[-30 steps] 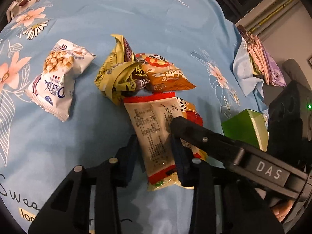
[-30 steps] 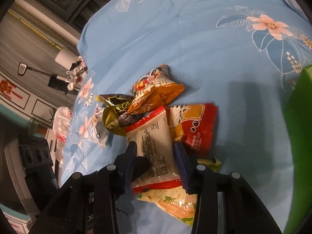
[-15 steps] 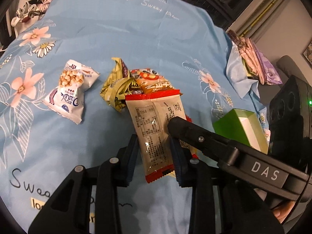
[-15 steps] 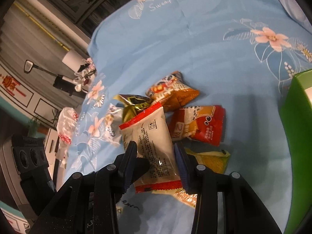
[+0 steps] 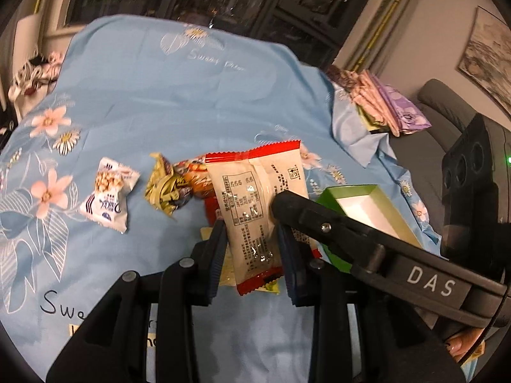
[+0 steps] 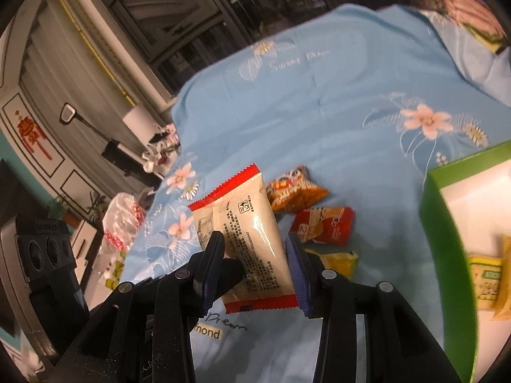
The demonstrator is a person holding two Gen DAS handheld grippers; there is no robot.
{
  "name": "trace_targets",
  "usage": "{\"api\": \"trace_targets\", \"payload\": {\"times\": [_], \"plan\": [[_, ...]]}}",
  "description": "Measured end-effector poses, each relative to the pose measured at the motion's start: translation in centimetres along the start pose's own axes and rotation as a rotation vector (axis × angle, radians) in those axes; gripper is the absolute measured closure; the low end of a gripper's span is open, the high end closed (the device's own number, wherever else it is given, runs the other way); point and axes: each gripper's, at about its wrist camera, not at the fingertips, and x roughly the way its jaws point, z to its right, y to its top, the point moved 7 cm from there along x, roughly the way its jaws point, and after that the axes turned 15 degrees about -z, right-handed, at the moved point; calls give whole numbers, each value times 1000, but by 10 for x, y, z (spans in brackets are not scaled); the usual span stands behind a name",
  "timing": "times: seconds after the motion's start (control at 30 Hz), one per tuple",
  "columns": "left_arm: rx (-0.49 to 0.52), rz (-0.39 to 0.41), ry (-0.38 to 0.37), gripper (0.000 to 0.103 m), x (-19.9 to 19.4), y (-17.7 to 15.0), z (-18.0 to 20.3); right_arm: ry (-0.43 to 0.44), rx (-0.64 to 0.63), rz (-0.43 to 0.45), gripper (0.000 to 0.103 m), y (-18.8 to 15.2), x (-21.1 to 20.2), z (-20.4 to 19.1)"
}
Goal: Organize snacks
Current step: 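Lift the white bag and hold it above the pile with the right tool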
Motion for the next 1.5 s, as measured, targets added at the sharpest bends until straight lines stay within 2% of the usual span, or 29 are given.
{"api": "trace_targets", "payload": {"times": [0.73,1.5], "plan": [[63,69,-27,72,-26,-6,15,-56,-29,90,60,-9,-32,-14],[87,112,-54,73,-37,-8,29,-103,-40,136,60,-9,-47,-17]]}}
